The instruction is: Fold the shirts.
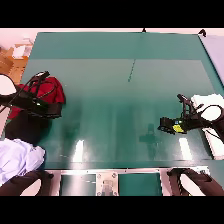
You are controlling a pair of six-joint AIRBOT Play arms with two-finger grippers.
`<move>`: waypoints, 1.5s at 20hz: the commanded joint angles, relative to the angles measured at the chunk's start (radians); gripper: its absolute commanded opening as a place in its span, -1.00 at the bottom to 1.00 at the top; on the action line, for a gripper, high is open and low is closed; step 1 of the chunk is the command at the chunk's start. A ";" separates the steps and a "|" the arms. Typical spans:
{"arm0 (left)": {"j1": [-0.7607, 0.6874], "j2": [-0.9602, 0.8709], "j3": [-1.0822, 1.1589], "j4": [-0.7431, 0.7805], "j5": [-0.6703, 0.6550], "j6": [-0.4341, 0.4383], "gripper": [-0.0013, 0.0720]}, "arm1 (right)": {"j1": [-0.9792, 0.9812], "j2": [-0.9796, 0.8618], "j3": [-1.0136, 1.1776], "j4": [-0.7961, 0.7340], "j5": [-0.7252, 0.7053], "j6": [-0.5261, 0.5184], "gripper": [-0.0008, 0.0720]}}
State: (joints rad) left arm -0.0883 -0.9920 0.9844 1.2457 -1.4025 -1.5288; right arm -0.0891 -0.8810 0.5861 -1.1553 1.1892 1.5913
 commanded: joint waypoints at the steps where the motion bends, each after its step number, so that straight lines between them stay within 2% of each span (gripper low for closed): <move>1: 0.000 0.001 0.000 0.000 0.000 0.000 -0.90 | 0.001 0.001 0.000 0.000 0.000 0.000 -0.93; 10: 0.000 0.001 0.000 0.000 0.038 0.000 -0.90 | 0.001 0.001 0.000 0.000 0.000 0.000 -0.93; 18: 0.000 0.001 0.000 0.000 0.323 0.000 -0.90 | 0.001 0.001 0.000 0.000 0.000 0.000 -0.93; 21: 0.000 0.001 0.000 0.003 0.371 0.000 -0.89 | 0.001 0.001 0.000 0.000 -0.005 0.000 -0.93; 22: 0.000 0.001 0.000 0.036 0.416 0.003 -0.80 | 0.001 0.001 0.000 0.000 -0.021 0.000 -0.93; 23: 0.000 0.001 0.000 0.096 0.459 0.019 0.19 | 0.001 0.001 0.000 0.001 -0.035 0.000 -0.93; 24: 0.000 0.000 0.000 0.190 0.513 0.018 1.00 | 0.001 0.001 0.000 0.001 -0.045 0.000 -0.93; 27: 0.011 -0.036 0.014 0.411 0.680 0.018 0.99 | 0.001 0.001 0.000 0.001 -0.096 0.000 -0.93; 29: 0.060 -0.126 0.060 0.437 0.699 0.019 0.99 | 0.000 0.001 0.000 0.003 -0.118 0.000 -0.89; 30: 0.094 -0.188 0.088 0.438 0.692 0.019 0.99 | 0.000 0.001 0.000 0.003 -0.126 0.000 -0.66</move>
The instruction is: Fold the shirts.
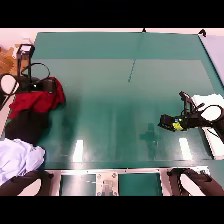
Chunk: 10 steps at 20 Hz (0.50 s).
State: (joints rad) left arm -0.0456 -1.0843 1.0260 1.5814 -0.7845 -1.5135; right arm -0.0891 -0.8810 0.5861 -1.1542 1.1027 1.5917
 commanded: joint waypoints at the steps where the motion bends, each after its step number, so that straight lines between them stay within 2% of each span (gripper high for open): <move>1: 0.082 -0.153 0.067 0.102 0.069 0.006 0.99 | 0.000 0.001 0.000 0.002 -0.044 0.000 -0.40; 4: 0.142 -0.320 0.085 0.102 0.054 0.080 0.99 | 0.000 0.001 0.000 0.002 -0.045 0.000 -0.30; 6: 0.145 -0.412 0.085 0.103 -0.005 0.129 0.99 | 0.000 0.001 0.000 0.002 -0.045 0.000 0.03; 9: 0.145 -0.494 0.084 0.103 -0.061 0.186 0.98 | 0.000 0.001 0.000 0.003 -0.044 0.000 0.04; 10: 0.145 -0.499 0.085 0.103 -0.050 0.185 0.89 | 0.000 0.001 0.000 0.003 -0.044 0.000 0.04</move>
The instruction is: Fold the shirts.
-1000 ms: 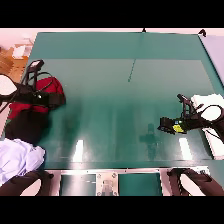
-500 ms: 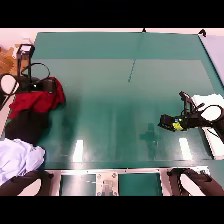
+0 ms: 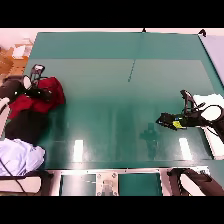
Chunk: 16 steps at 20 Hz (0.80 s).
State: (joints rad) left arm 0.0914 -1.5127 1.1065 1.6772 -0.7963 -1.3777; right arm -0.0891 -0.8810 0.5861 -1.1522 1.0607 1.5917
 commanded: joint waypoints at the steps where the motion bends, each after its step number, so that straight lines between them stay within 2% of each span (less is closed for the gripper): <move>1: 0.008 -0.070 0.006 0.008 -0.030 0.049 0.06 | 0.000 0.001 0.000 0.001 -0.002 0.000 0.04; 2: 0.008 -0.069 0.020 0.008 -0.042 0.050 -0.80 | 0.000 0.001 0.001 0.001 -0.002 0.000 0.04; 3: 0.008 -0.069 0.044 0.003 -0.062 0.037 -0.90 | 0.000 0.001 0.001 0.001 -0.002 0.000 0.04; 5: 0.003 -0.063 0.129 -0.032 -0.129 0.014 -0.90 | 0.000 0.001 0.007 0.002 0.002 0.000 0.00; 7: -0.023 -0.036 0.264 -0.117 -0.206 0.014 -0.90 | -0.001 0.001 0.031 0.001 0.018 0.000 -0.35; 12: -0.209 0.082 0.610 -0.436 -0.392 0.017 -0.90 | -0.014 0.000 0.146 -0.001 0.051 -0.001 -0.35; 16: -0.382 0.109 0.663 -0.672 -0.466 0.015 -0.90 | -0.014 0.000 0.202 0.000 0.077 -0.005 -0.34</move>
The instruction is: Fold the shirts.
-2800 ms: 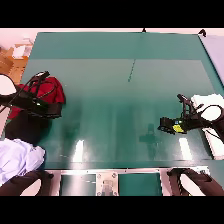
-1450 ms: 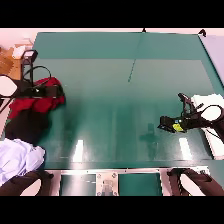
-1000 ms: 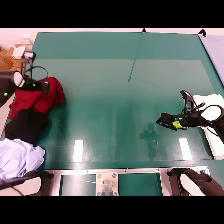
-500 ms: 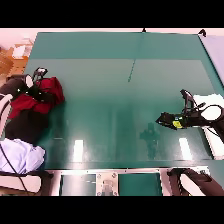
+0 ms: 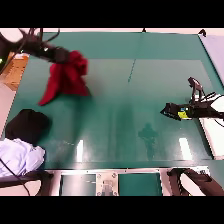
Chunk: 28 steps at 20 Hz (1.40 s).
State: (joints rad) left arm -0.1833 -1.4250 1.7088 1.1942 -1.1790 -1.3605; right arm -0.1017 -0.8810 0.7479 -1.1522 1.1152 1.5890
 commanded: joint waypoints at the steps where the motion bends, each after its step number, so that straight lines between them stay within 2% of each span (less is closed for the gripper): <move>1: -0.151 0.014 0.043 -0.193 -0.094 -0.012 -0.90 | -0.002 0.001 0.045 0.000 0.030 -0.002 -0.34; 3: -0.246 -0.011 -0.034 -0.195 -0.077 -0.032 -0.90 | -0.002 0.000 0.047 0.000 0.047 -0.002 -0.33; 4: -0.286 -0.026 -0.078 -0.195 -0.061 -0.039 -0.54 | -0.002 0.000 0.047 0.000 0.057 -0.002 -0.14; 5: -0.319 -0.041 -0.116 -0.195 -0.060 -0.055 0.79 | -0.002 0.001 0.047 0.000 0.071 -0.002 0.16; 6: -0.330 -0.056 -0.131 -0.195 -0.085 -0.099 0.97 | -0.003 0.001 0.047 -0.001 0.087 -0.003 0.23; 8: -0.305 -0.062 -0.130 -0.183 -0.166 -0.108 1.00 | -0.021 0.000 0.047 0.000 0.105 -0.005 0.23; 13: -0.095 -0.047 -0.144 -0.133 -0.394 -0.136 1.00 | -0.044 -0.061 0.044 0.006 0.105 -0.005 0.23; 16: -0.031 -0.047 -0.280 -0.053 -0.434 -0.135 0.99 | -0.044 -0.182 0.043 0.021 0.088 -0.032 0.23; 18: -0.032 -0.047 -0.439 -0.088 -0.379 -0.130 0.99 | -0.044 -0.268 0.030 0.061 0.071 -0.063 0.23; 21: -0.051 -0.047 -0.679 -0.307 -0.219 -0.069 0.99 | -0.045 -0.379 0.025 0.171 -0.024 -0.139 0.22; 23: -0.093 -0.048 -0.800 -0.420 -0.084 -0.022 0.99 | -0.042 -0.455 0.049 0.271 -0.031 -0.213 0.22; 27: -0.202 -0.050 -0.900 -0.475 0.147 -0.018 0.99 | -0.011 -0.561 0.059 0.344 -0.015 -0.277 0.16; 28: -0.212 -0.050 -0.899 -0.497 0.190 -0.018 0.98 | 0.003 -0.568 0.059 0.345 -0.015 -0.290 0.04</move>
State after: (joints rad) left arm -0.3477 -1.4746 0.8722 0.7773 -1.1671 -1.3941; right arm -0.1226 -1.3903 0.8021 -0.8669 1.1007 1.3605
